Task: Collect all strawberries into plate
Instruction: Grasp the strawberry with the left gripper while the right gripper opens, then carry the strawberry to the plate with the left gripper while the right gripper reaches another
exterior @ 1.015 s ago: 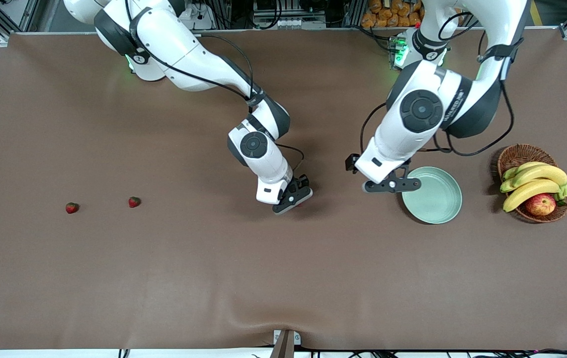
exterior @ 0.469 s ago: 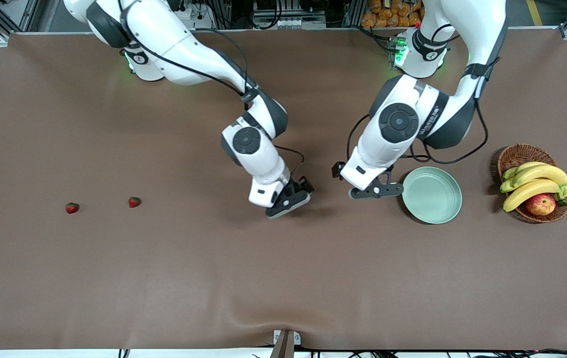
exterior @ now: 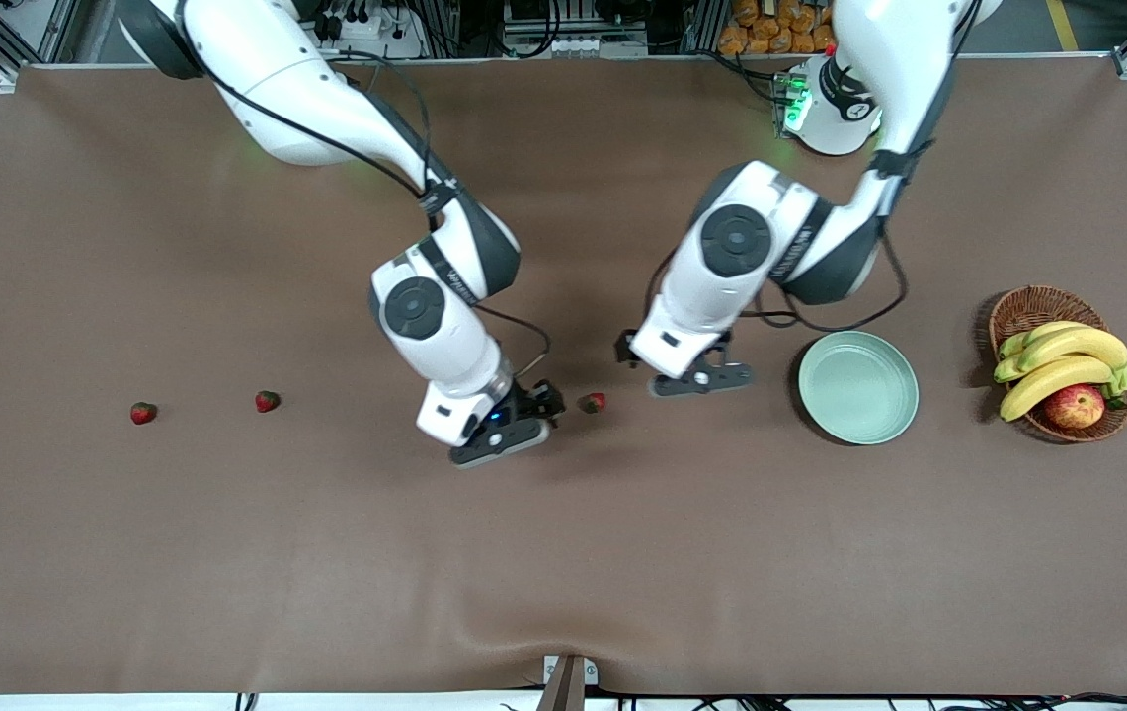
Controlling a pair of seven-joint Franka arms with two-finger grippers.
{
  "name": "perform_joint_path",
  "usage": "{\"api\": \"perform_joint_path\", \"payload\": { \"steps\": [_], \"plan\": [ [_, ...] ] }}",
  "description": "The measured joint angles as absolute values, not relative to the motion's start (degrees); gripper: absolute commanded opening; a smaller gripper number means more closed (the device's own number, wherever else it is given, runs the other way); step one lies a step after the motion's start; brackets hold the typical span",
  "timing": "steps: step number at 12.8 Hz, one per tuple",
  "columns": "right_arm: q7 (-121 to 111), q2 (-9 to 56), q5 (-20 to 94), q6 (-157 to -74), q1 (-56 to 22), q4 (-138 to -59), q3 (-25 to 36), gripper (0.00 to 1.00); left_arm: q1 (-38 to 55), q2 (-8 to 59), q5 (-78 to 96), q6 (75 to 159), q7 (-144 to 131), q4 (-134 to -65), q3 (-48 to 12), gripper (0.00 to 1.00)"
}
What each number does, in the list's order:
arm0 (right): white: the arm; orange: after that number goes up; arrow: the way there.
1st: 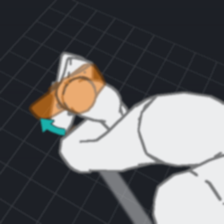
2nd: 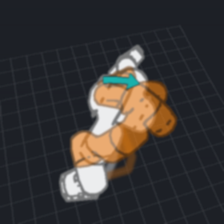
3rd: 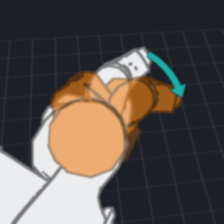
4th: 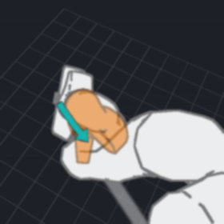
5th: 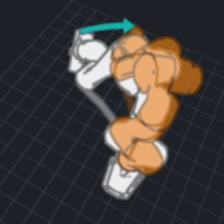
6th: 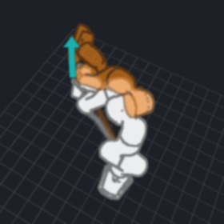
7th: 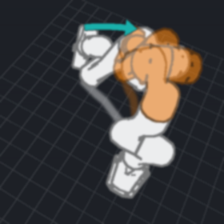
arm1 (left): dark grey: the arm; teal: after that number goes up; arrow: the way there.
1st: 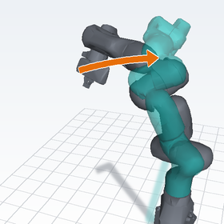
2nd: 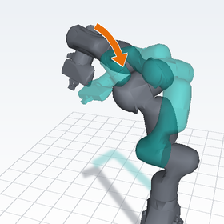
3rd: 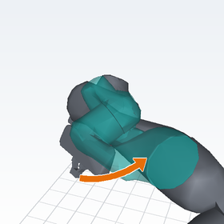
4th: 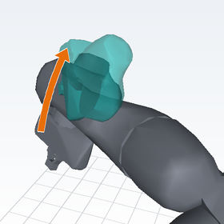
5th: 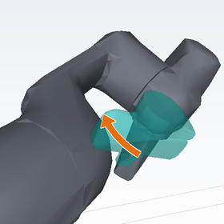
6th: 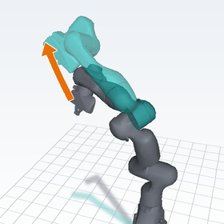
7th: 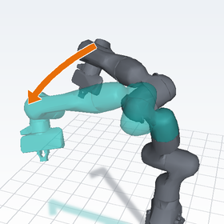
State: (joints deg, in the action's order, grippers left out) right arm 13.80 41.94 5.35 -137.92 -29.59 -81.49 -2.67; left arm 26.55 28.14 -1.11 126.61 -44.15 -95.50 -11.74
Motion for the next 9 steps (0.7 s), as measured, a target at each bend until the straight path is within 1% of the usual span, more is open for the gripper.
{"api": "perform_joint_path", "payload": {
  "steps": [2, 4, 7, 9],
  "plan": [
    [13.8, 40.8, 5.3, -137.0, -29.3, -82.5, 0.5, 1.00, 29.2, 33.1, -2.5, 129.9, -44.6, -91.6, -11.4, 0.98],
    [13.8, 40.6, 5.3, -135.9, -29.2, -82.8, 3.6, 1.00, 29.9, 38.8, -7.1, 132.1, -44.9, -87.3, -11.3, 0.97],
    [13.8, 40.5, 5.3, -131.9, -29.1, -83.1, 8.1, 1.00, 29.8, 44.5, -14.3, 137.2, -44.8, -85.1, -11.0, 0.87],
    [13.8, 40.2, 5.3, -129.4, -29.1, -83.2, 9.5, 1.00, 30.5, 46.6, -16.5, 138.7, -44.8, -84.8, -11.2, 0.81]
  ]
}}
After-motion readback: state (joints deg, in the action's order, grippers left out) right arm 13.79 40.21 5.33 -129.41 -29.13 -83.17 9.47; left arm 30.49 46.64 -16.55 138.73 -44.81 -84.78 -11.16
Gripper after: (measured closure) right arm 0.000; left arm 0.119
